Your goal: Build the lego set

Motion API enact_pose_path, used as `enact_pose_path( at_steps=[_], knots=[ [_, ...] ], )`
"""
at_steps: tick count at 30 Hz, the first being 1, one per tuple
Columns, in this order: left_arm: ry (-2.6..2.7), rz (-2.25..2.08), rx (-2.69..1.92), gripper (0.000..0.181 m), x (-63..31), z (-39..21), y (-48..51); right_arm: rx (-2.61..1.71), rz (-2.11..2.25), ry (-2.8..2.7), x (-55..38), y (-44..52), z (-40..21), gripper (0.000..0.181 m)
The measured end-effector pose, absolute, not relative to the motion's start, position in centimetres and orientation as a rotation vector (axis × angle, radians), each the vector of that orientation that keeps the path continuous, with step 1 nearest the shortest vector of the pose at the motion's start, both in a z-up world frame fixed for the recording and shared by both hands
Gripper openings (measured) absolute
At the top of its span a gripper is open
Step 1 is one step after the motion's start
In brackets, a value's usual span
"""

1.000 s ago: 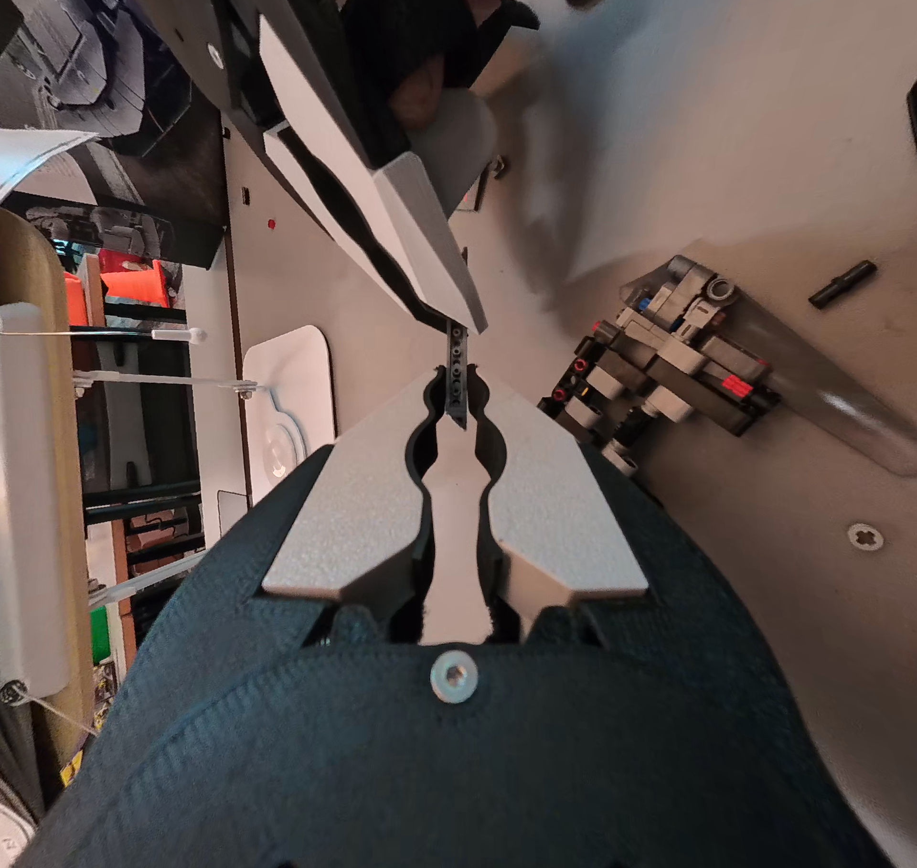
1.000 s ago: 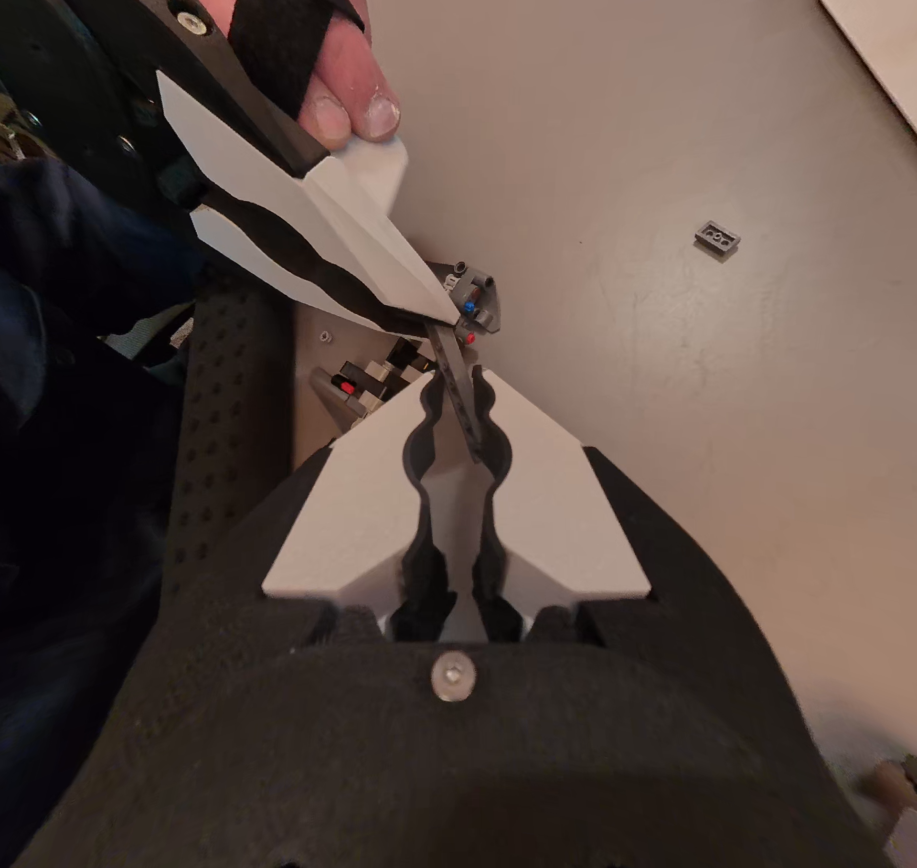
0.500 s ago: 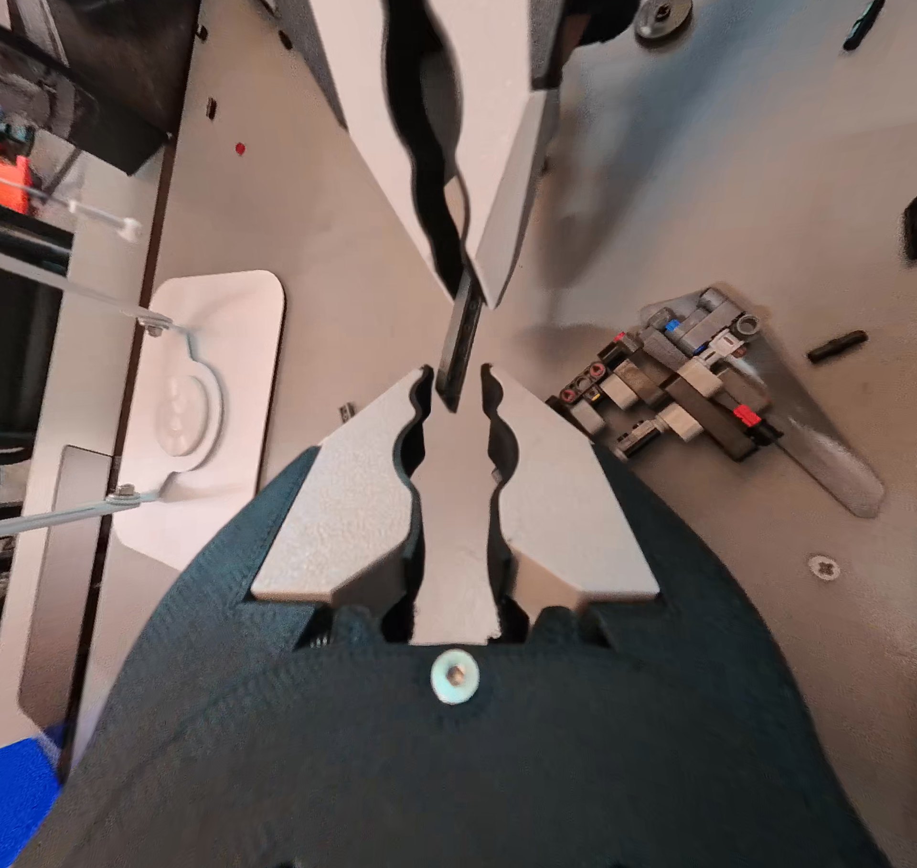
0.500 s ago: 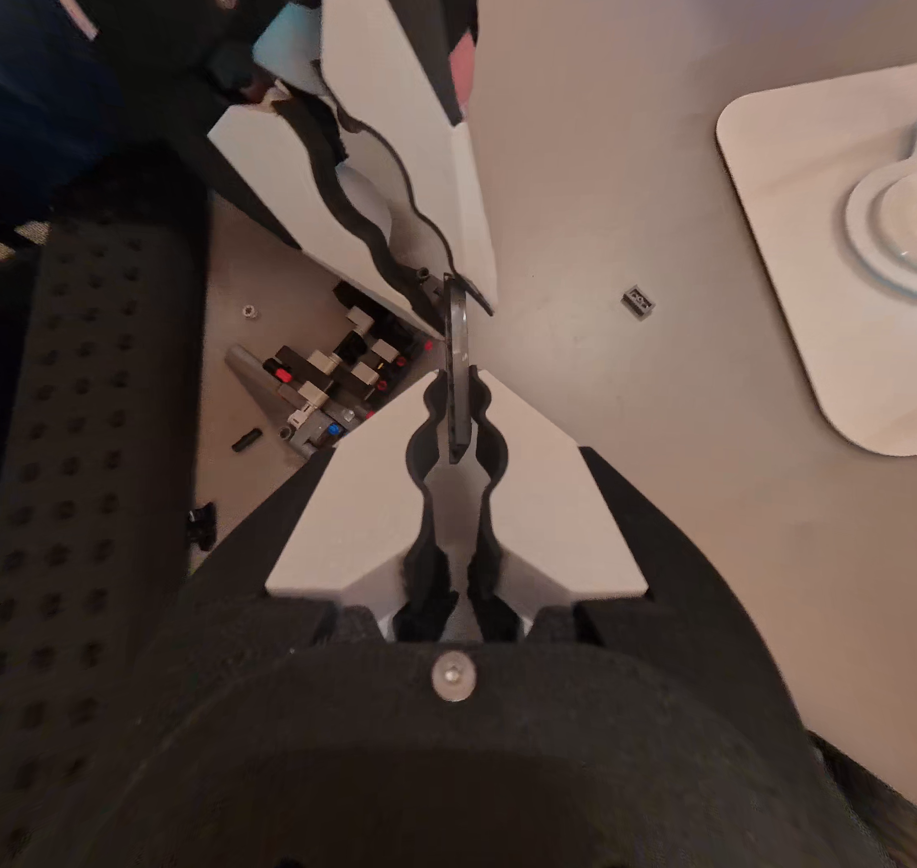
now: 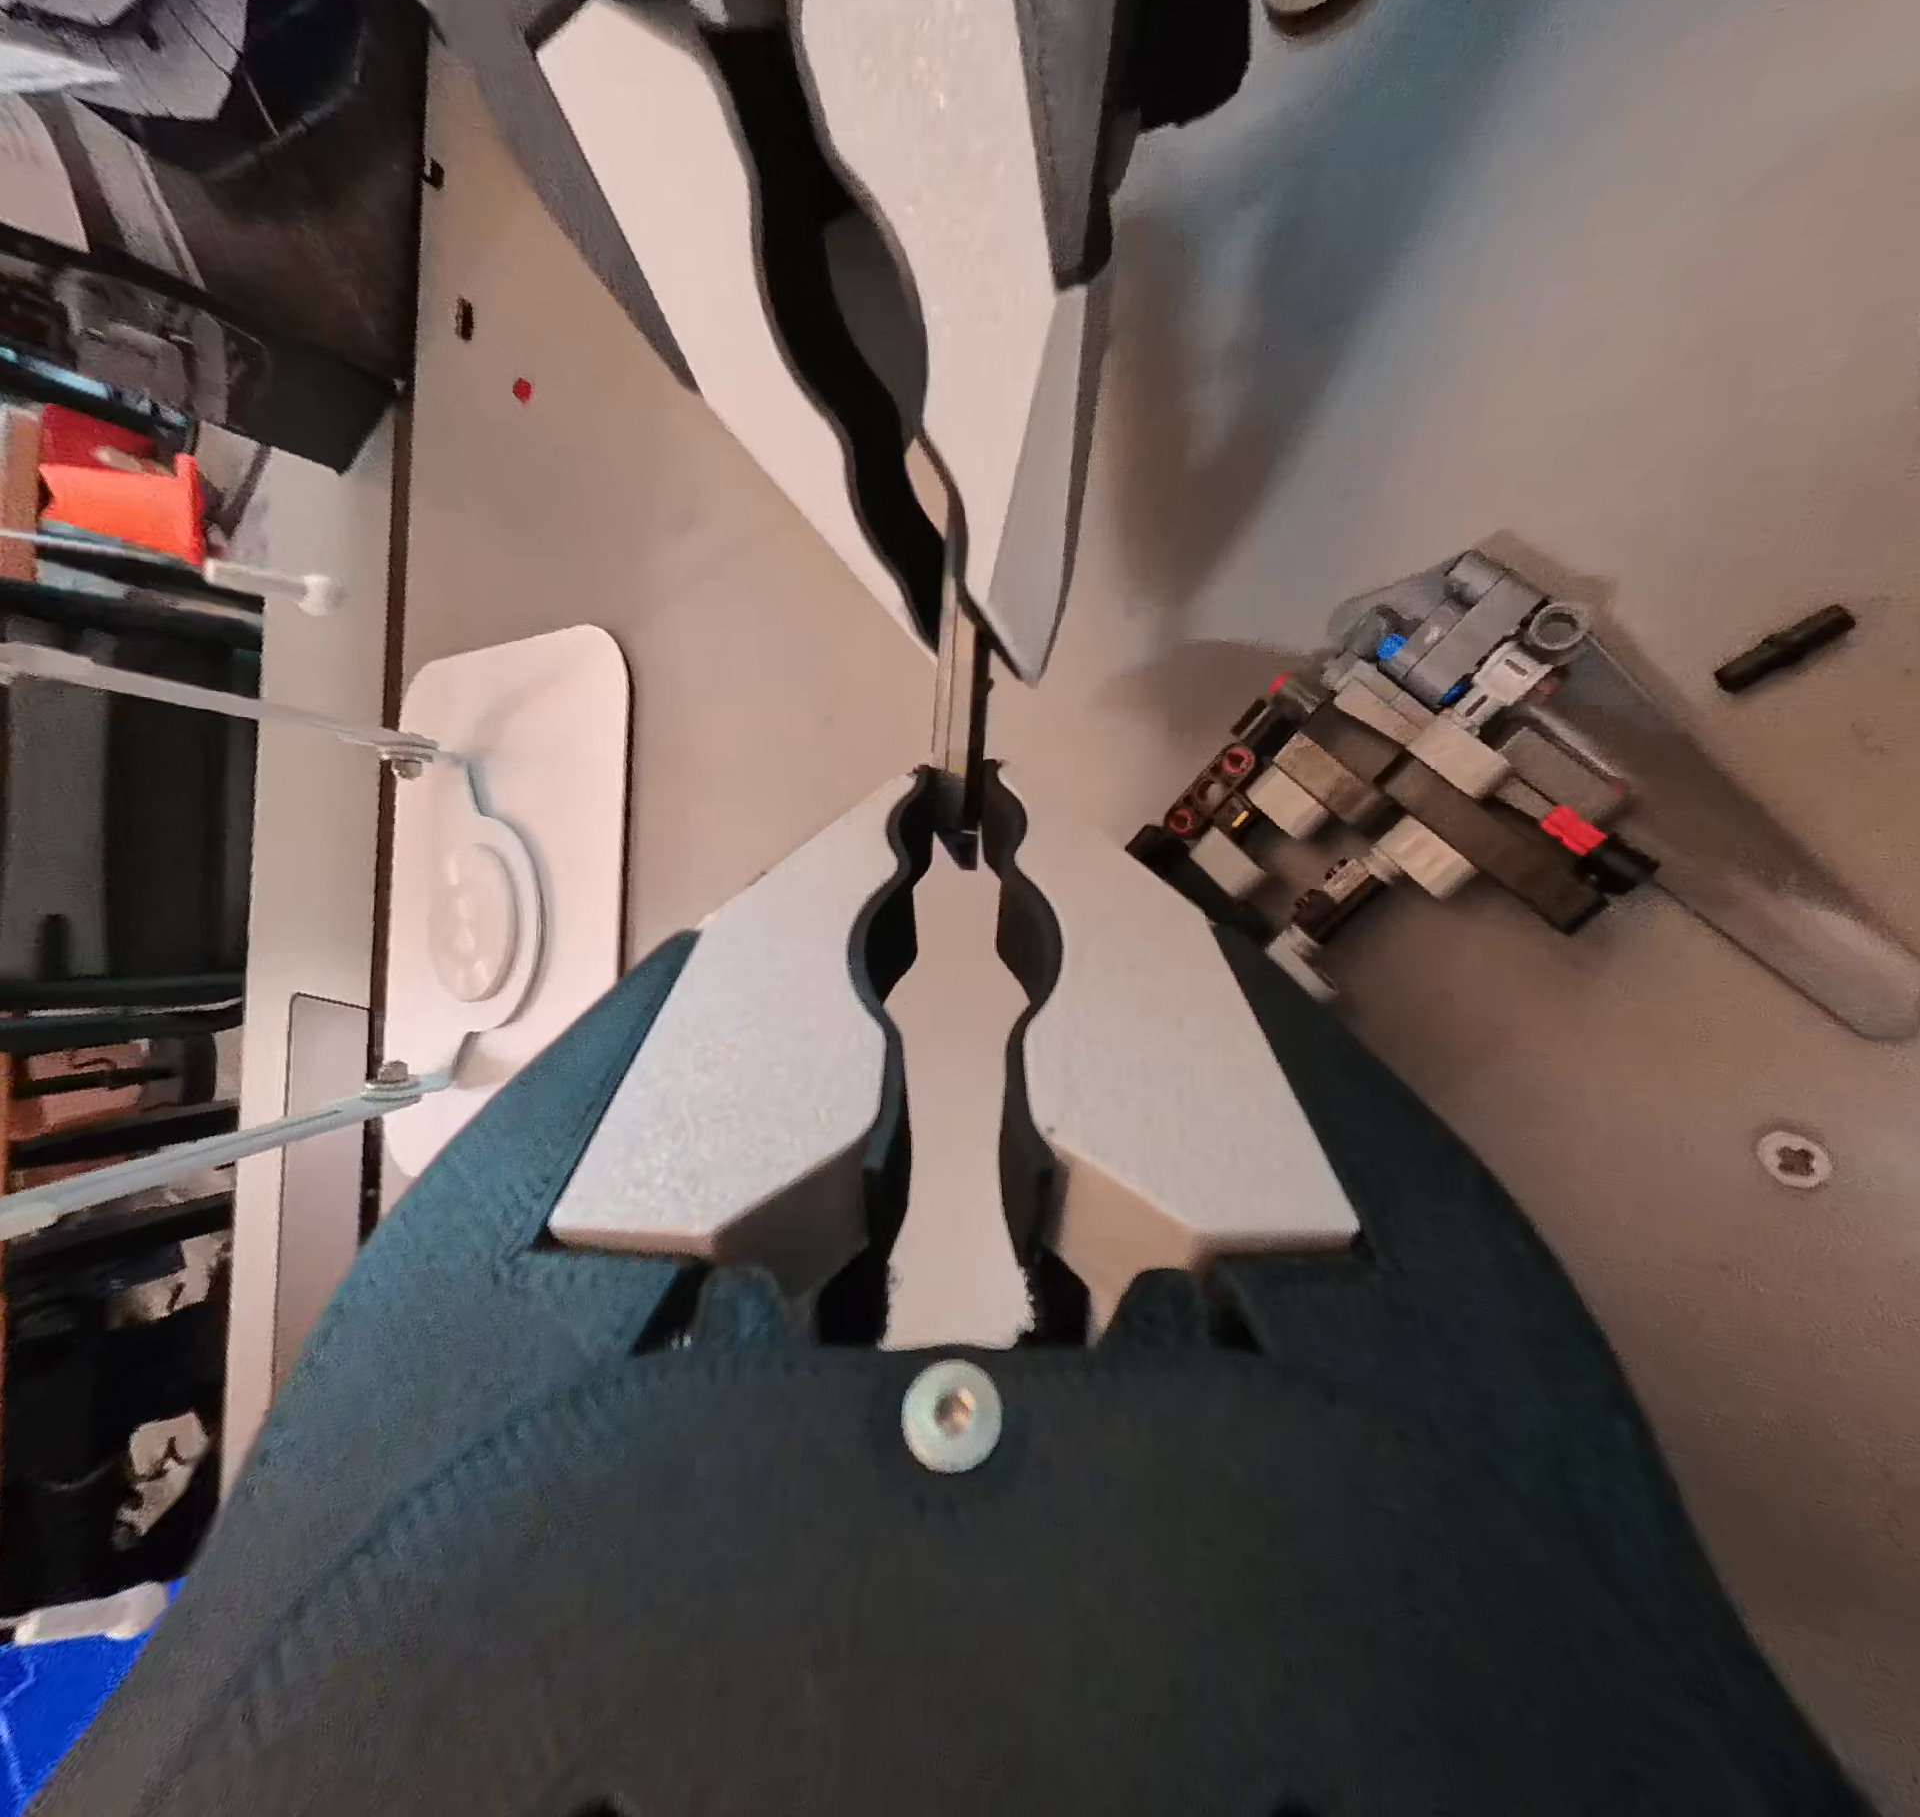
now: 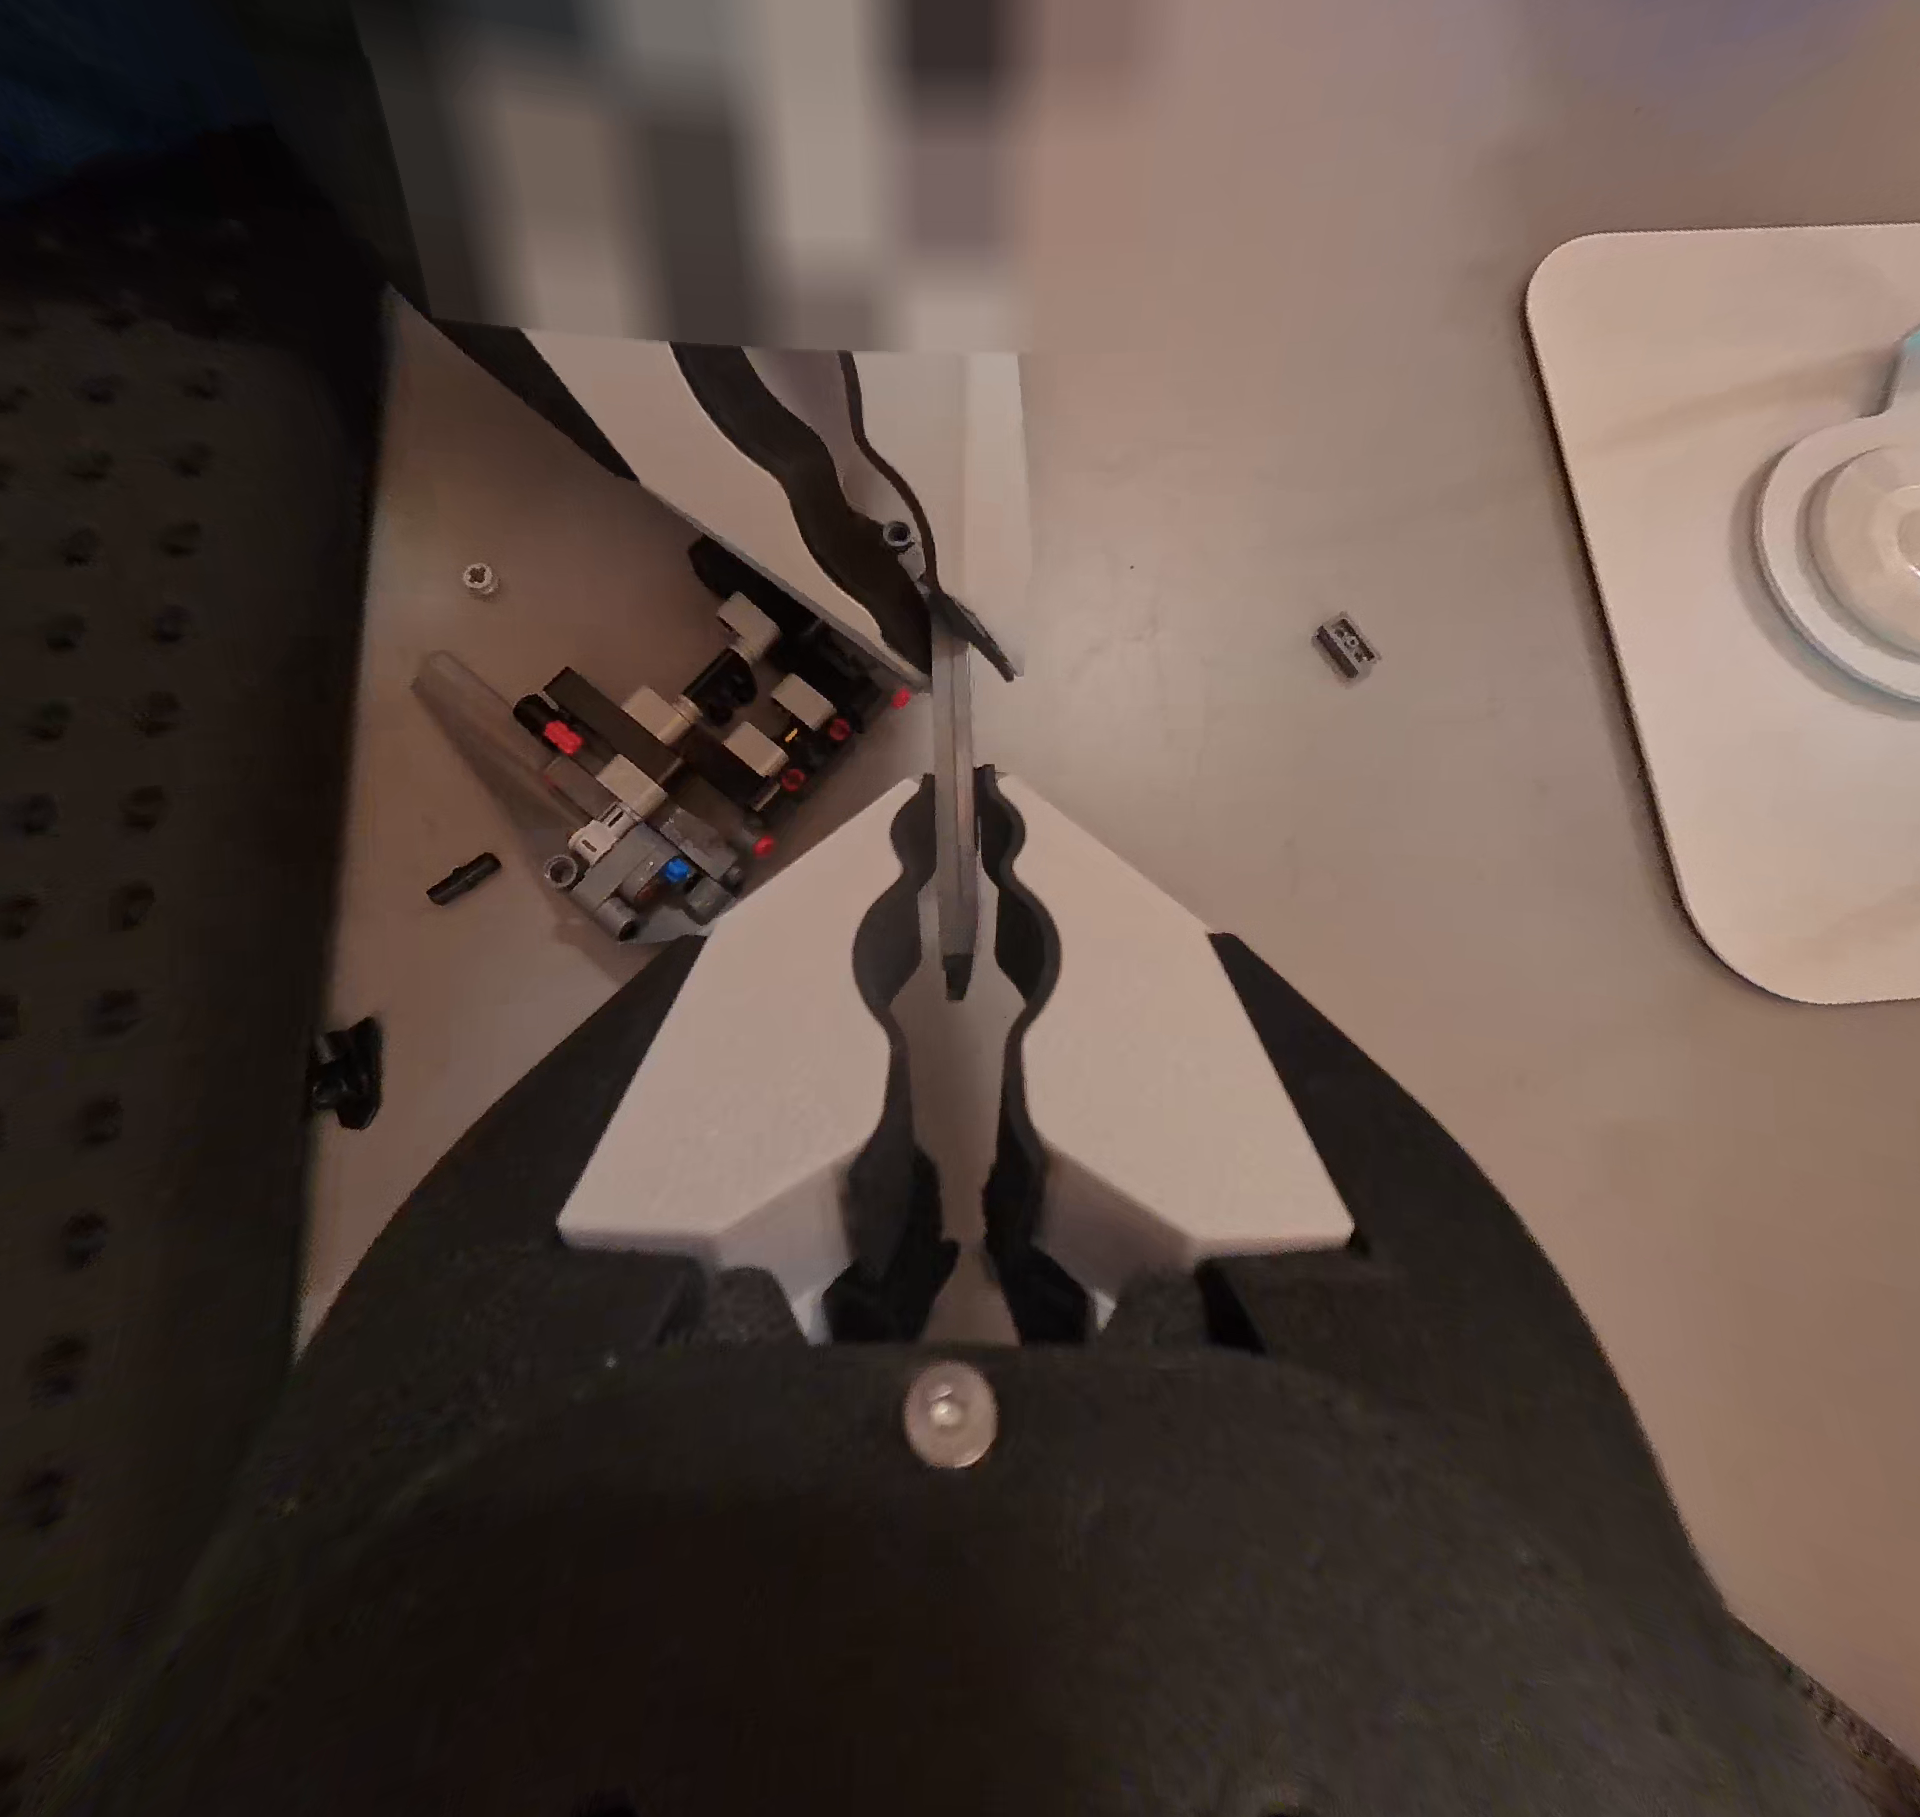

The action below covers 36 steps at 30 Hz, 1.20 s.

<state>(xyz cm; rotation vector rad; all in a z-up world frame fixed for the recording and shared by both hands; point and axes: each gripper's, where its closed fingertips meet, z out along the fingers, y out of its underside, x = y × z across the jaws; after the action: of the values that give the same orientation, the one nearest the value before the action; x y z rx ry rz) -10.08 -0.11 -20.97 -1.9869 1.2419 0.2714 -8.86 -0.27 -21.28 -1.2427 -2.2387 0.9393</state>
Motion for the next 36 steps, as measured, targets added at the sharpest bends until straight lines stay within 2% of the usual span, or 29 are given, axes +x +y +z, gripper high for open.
enact_pose_path(
  at_steps=[36],
  knots=[
    [1.306,0.281,-2.020,0.006,-10.3,-22.3,-0.5,-1.343,0.974,-2.302,-8.1,-0.4,-22.4,0.006]
  ],
)
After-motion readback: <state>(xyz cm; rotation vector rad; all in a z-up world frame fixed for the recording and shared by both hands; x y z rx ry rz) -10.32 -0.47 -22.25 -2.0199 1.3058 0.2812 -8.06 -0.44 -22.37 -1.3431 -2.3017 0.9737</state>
